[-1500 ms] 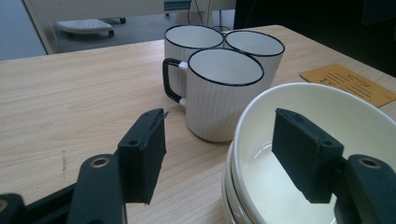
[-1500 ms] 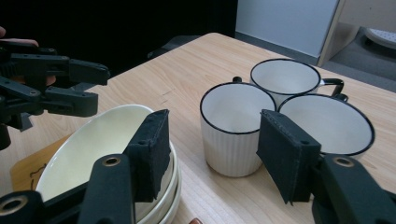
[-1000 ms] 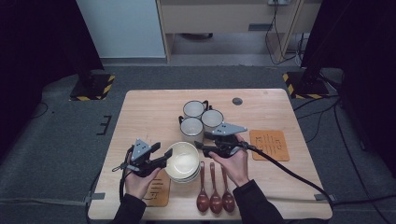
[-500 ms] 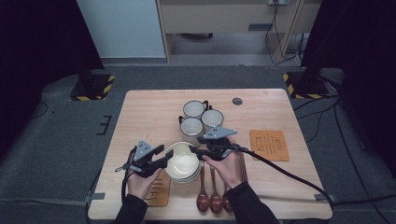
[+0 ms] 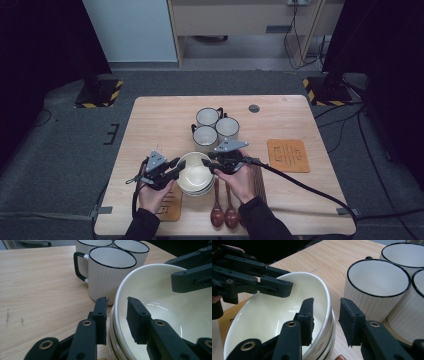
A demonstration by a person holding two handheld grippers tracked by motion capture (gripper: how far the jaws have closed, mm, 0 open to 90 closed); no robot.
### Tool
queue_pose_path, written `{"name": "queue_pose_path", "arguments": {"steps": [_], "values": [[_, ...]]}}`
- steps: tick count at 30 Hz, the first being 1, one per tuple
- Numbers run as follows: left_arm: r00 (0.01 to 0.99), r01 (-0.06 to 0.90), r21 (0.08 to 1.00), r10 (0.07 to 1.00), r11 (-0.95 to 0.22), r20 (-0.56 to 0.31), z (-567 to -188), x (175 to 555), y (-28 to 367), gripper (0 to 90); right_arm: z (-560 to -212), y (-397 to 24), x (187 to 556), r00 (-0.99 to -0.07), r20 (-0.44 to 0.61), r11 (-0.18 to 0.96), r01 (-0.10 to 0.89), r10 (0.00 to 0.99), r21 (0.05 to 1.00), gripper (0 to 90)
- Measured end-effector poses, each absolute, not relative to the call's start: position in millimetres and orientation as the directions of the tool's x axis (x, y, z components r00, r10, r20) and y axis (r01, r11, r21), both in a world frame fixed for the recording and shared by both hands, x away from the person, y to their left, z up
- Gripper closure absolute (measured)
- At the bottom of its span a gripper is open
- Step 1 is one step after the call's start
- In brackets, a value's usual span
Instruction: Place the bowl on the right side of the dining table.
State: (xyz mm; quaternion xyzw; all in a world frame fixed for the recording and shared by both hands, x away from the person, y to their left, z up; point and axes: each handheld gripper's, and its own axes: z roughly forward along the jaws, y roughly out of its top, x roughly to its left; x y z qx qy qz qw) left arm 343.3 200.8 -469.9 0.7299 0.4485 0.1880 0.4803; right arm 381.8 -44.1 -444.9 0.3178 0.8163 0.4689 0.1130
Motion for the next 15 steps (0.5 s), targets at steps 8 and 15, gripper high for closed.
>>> {"name": "queue_pose_path", "arguments": {"steps": [8,15], "values": [[0.512,0.485,0.865,0.844,-0.13,-0.161,-471.2,343.6,201.1,77.6,-449.8,-40.7,382.5,-0.759,0.131,0.352,0.439,0.638,0.827,69.8],[0.509,0.478,0.868,0.848,-0.134,-0.149,-470.8,343.2,199.7,79.5,-452.5,-38.2,382.7,-0.747,0.137,0.342,0.449,0.651,0.826,74.4]]}}
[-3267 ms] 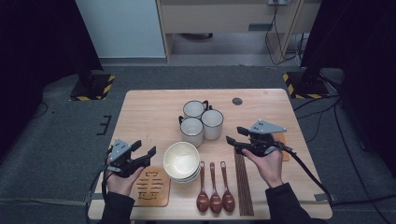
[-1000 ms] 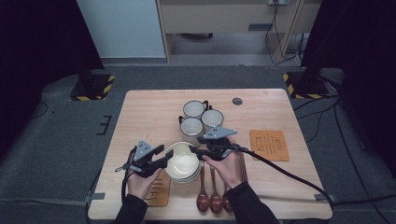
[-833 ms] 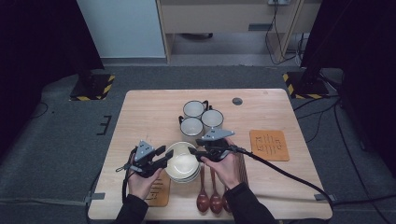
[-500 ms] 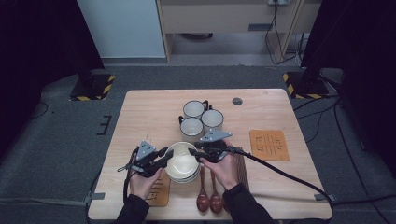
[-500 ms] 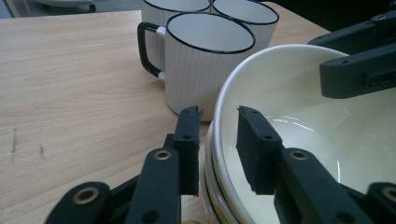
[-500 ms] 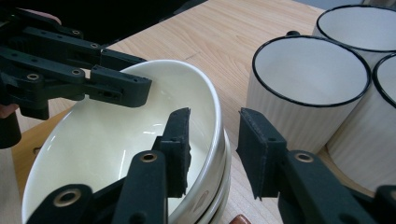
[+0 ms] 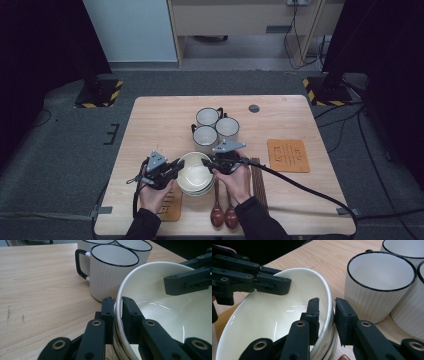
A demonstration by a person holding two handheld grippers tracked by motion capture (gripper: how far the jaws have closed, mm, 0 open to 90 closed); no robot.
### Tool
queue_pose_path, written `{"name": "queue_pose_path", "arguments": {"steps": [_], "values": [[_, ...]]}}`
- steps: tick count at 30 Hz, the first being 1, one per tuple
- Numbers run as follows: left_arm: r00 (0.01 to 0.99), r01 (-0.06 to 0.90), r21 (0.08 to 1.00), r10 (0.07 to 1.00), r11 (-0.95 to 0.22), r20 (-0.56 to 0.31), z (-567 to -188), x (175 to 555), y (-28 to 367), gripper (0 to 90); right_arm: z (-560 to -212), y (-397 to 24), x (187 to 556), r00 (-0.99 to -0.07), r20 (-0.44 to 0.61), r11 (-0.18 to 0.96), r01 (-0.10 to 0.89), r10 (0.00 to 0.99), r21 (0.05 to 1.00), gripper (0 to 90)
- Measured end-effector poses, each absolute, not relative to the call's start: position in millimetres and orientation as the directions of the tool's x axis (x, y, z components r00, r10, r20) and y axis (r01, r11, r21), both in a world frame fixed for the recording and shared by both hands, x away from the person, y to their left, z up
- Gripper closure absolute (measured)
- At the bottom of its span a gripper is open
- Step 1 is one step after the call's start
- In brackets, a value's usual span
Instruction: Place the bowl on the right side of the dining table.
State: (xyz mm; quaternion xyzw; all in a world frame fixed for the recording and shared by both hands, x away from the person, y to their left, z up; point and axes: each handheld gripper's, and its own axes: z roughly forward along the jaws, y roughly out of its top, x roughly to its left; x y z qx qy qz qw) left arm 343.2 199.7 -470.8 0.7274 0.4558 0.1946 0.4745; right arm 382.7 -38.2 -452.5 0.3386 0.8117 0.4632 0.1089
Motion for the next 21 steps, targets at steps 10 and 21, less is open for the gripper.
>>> {"name": "queue_pose_path", "arguments": {"steps": [10,21], "values": [[0.51,0.462,0.873,0.852,-0.155,-0.119,-470,342,198,80.2,-451,-29,379,-0.715,0.066,0.367,0.434,0.696,0.823,80.5],[0.51,0.464,0.875,0.849,-0.137,-0.138,-468,341,198,83.3,-452,-28,380,-0.704,0.068,0.371,0.451,0.707,0.812,81.7]]}}
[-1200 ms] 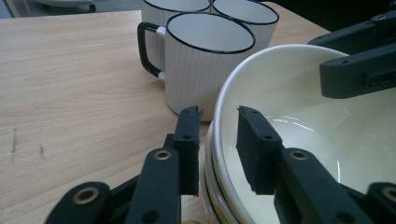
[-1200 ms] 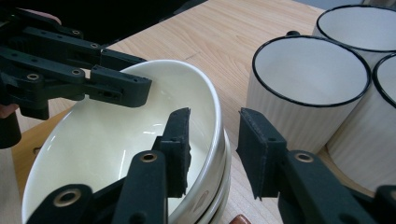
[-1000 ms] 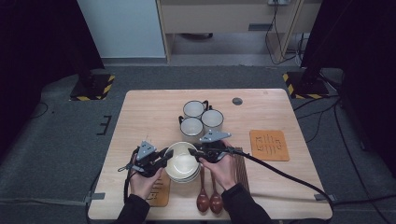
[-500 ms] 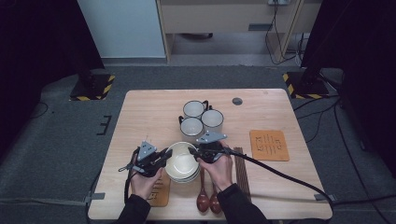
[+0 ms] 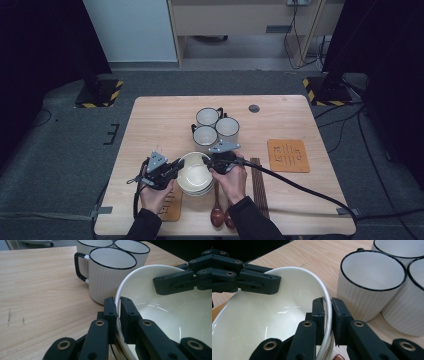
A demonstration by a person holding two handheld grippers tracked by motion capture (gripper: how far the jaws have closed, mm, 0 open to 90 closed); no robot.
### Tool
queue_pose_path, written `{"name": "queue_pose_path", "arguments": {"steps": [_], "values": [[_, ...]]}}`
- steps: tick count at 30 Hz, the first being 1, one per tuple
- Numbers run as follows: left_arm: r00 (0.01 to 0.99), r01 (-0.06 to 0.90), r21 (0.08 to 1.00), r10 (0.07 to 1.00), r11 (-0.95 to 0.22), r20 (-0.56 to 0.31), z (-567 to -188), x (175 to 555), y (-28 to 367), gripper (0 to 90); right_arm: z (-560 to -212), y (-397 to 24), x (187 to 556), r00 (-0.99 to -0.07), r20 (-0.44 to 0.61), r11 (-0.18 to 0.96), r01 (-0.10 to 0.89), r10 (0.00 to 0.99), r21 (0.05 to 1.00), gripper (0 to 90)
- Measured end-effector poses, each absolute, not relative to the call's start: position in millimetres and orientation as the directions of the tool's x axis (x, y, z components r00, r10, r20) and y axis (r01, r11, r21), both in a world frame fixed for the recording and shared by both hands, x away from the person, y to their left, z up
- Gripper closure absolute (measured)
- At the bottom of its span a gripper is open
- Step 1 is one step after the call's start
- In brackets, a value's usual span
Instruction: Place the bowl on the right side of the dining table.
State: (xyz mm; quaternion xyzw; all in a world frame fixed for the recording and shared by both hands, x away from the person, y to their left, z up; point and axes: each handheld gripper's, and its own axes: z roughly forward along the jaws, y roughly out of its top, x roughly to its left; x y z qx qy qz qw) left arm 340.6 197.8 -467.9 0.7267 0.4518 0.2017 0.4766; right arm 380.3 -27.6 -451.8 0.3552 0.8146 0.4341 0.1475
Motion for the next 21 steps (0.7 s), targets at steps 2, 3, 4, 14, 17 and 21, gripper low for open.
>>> {"name": "queue_pose_path", "arguments": {"steps": [2,3,4,14,17,21], "values": [[0.51,0.465,0.875,0.848,-0.135,-0.14,-467.9,340.6,197.9,83.3,-451.6,-27.3,380.3,-0.709,0.055,0.381,0.442,0.704,0.812,82.0],[0.511,0.466,0.875,0.848,-0.135,-0.141,-467.8,340.6,198.0,83.3,-451.6,-27.3,380.4,-0.71,0.052,0.384,0.439,0.702,0.813,82.0],[0.511,0.465,0.875,0.848,-0.136,-0.139,-467.6,340.5,197.9,83.3,-451.8,-27.5,380.6,-0.713,0.05,0.385,0.435,0.699,0.814,82.1],[0.504,0.469,0.873,0.853,-0.134,-0.139,-466.8,339.7,197.4,83.2,-453.2,-29.2,382.4,-0.721,0.07,0.373,0.437,0.689,0.818,82.0],[0.504,0.464,0.875,0.853,-0.138,-0.133,-467.1,339.4,196.9,82.8,-452.9,-29.6,383.1,-0.723,0.075,0.375,0.441,0.687,0.816,82.1],[0.503,0.467,0.873,0.854,-0.138,-0.134,-467.8,340.1,196.4,81.1,-454.2,-29.4,384.5,-0.726,0.08,0.374,0.442,0.683,0.815,82.4]]}}
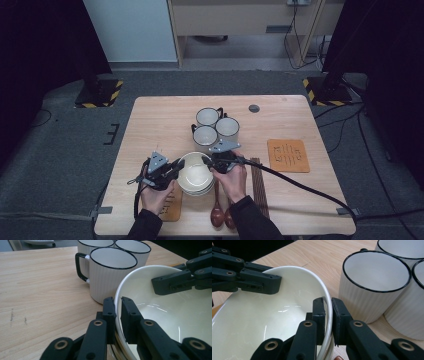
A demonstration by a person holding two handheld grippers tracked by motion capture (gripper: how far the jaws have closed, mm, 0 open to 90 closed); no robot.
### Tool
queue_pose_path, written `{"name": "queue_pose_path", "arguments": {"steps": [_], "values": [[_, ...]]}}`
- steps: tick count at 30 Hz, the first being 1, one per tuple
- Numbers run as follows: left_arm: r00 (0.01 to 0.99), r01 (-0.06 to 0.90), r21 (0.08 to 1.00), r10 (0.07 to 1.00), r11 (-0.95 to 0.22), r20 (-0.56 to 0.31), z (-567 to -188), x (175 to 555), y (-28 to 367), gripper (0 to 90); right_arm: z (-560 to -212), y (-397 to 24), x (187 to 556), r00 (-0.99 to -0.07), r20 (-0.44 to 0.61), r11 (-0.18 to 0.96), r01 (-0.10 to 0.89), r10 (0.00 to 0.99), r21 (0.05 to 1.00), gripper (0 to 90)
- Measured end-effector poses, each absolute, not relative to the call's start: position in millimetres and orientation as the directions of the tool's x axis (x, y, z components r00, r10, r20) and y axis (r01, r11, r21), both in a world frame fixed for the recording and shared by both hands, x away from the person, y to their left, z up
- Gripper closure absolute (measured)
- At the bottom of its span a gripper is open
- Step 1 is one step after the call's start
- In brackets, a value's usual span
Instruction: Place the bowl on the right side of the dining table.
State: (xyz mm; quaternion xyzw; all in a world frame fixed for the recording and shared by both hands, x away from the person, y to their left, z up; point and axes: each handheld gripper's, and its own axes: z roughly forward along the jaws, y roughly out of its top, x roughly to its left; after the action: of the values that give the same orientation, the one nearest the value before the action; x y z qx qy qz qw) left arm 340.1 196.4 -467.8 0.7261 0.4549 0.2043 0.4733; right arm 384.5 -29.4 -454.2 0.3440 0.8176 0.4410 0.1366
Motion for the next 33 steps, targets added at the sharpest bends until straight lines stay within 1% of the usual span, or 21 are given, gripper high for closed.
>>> {"name": "queue_pose_path", "arguments": {"steps": [7,10,11,16,21,26,29,33], "values": [[0.497,0.474,0.871,0.856,-0.131,-0.142,-468,341,194,78.4,-450,-30,383,-0.738,0.092,0.361,0.43,0.668,0.828,82.4],[0.489,0.479,0.869,0.859,-0.123,-0.148,-468,341,192,79.5,-447,-30,381,-0.748,0.073,0.362,0.401,0.66,0.841,82.3],[0.49,0.482,0.866,0.86,-0.13,-0.143,-468,341,191,80.8,-446,-31,381,-0.748,0.07,0.362,0.399,0.66,0.843,82.1],[0.495,0.491,0.861,0.856,-0.133,-0.15,-466,342,190,82.0,-445,-33,380,-0.751,0.043,0.384,0.385,0.659,0.839,82.1],[0.496,0.485,0.865,0.855,-0.126,-0.153,-462,339,190,82.0,-440,-34,380,-0.754,0.063,0.381,0.401,0.654,0.833,80.9],[0.492,0.451,0.881,0.863,-0.143,-0.112,-458,335,189,81.8,-440,-35,381,-0.754,0.086,0.382,0.424,0.651,0.821,79.7],[0.494,0.426,0.895,0.862,-0.13,-0.11,-455,333,189,81.7,-439,-35,382,-0.743,0.102,0.384,0.452,0.662,0.805,74.7],[0.496,0.4,0.904,0.865,-0.148,-0.078,-450,330,185,81.5,-436,-36,382,-0.734,0.114,0.376,0.467,0.67,0.8,76.0]]}}
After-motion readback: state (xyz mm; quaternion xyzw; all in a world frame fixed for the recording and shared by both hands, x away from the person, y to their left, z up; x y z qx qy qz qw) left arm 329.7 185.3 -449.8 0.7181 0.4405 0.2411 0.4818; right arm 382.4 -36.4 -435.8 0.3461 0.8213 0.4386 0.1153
